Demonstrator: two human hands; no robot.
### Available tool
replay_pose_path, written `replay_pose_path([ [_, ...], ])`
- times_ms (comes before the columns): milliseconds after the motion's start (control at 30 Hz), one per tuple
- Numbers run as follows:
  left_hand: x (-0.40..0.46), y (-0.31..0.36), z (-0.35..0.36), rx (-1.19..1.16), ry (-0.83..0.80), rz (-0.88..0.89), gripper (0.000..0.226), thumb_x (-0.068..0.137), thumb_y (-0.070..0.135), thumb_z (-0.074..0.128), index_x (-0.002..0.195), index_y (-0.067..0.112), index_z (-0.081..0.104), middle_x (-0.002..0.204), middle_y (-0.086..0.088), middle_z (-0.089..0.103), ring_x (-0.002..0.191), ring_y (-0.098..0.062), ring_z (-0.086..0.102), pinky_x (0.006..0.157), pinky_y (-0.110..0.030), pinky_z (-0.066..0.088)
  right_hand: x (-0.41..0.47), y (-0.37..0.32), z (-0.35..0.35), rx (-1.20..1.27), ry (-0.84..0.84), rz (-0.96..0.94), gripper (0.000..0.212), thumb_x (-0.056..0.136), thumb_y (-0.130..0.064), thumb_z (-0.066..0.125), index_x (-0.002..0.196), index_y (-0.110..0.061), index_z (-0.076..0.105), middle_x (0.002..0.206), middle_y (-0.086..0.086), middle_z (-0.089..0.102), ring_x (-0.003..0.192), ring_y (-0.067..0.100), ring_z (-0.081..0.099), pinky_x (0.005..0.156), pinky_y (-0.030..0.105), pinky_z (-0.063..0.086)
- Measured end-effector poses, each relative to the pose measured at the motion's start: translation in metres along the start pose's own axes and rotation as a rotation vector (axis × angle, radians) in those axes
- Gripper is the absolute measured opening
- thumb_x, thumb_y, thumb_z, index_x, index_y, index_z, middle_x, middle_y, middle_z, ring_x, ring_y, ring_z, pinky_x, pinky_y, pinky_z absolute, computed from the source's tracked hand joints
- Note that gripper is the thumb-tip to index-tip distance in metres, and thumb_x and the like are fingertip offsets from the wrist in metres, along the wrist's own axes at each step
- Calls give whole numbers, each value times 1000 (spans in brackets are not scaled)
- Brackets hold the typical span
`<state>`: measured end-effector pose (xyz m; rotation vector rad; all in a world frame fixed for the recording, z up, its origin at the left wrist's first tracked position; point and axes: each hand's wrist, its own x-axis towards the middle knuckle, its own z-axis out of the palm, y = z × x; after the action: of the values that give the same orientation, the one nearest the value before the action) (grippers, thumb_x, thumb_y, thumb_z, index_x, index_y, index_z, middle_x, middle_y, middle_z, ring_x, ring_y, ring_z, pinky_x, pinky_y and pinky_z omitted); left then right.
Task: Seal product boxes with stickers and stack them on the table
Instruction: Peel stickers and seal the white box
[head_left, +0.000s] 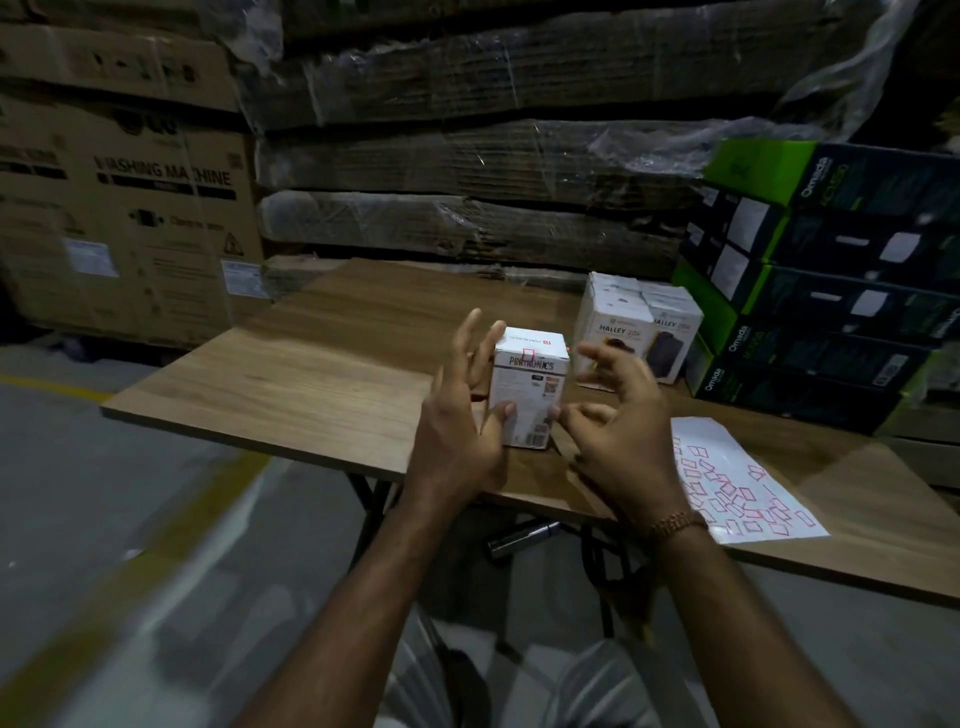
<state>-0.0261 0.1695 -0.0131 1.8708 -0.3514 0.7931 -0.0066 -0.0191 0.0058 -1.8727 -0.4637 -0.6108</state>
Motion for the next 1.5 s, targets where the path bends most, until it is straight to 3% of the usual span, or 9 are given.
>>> replay_pose_path([
  [167,-2,-5,3,16,20,-78,99,94,13,80,169,31,18,168,11,39,137,3,53,94,-24,61,-10,15,6,-82,-54,62,47,93,-18,80,133,-28,58,137,-8,63,119,5,64,84,20,62],
  [300,2,-3,2,10,-2,-238,52,94,23,81,137,23,52,134,10,64,124,-9,66,78,-19,63,-11,16,8,-94,-81,87,45,94,-20,79,128,-30,52,136,-7,66,124,8,65,88,25,63],
  [400,3,-4,1,-44,6,-315,35,94,27,81,116,23,55,120,9,66,113,-7,68,70,-27,66,-12,13,9,-82,-122,71,50,94,-17,78,132,-28,48,140,-3,64,124,7,64,84,16,60],
  [633,8,-7,-5,-193,33,-396,28,97,39,77,121,28,66,116,8,74,105,-7,74,78,-37,68,-17,11,7,-239,-119,-88,84,85,-38,86,156,-27,44,144,-8,53,123,3,58,94,27,60],
  [833,7,5,-14,-393,-78,-502,38,102,45,67,133,25,72,121,0,74,104,-9,74,70,-26,64,-13,14,7,-264,-116,-21,88,84,-32,89,159,-20,45,142,-6,51,129,8,51,107,35,55],
  [1033,5,5,-14,-427,-84,-493,38,103,50,63,134,30,74,129,0,71,105,-13,74,72,-27,62,-16,7,8,-273,-11,-9,66,94,-58,69,147,-23,52,131,-2,67,111,8,61,92,33,60],
  [1167,3,0,-14,-321,-62,-375,45,95,56,70,134,33,74,128,6,72,113,-4,70,80,-23,60,-20,1,8,-242,-6,2,77,89,-74,53,148,-24,50,134,-1,68,114,9,63,90,33,62],
  [1333,2,1,-14,-305,-35,-360,52,86,69,69,123,33,73,125,7,69,113,-2,67,69,-22,61,-16,12,12,-340,-52,-105,79,87,-38,85,154,-16,49,139,2,64,120,15,61,97,34,58],
  [1500,1,1,-14,-301,-60,-404,74,76,94,59,120,35,70,120,6,75,112,-17,74,75,-37,67,-18,11,11,-396,59,-185,55,101,-32,71,150,-10,55,125,6,66,108,16,62,89,35,58],
])
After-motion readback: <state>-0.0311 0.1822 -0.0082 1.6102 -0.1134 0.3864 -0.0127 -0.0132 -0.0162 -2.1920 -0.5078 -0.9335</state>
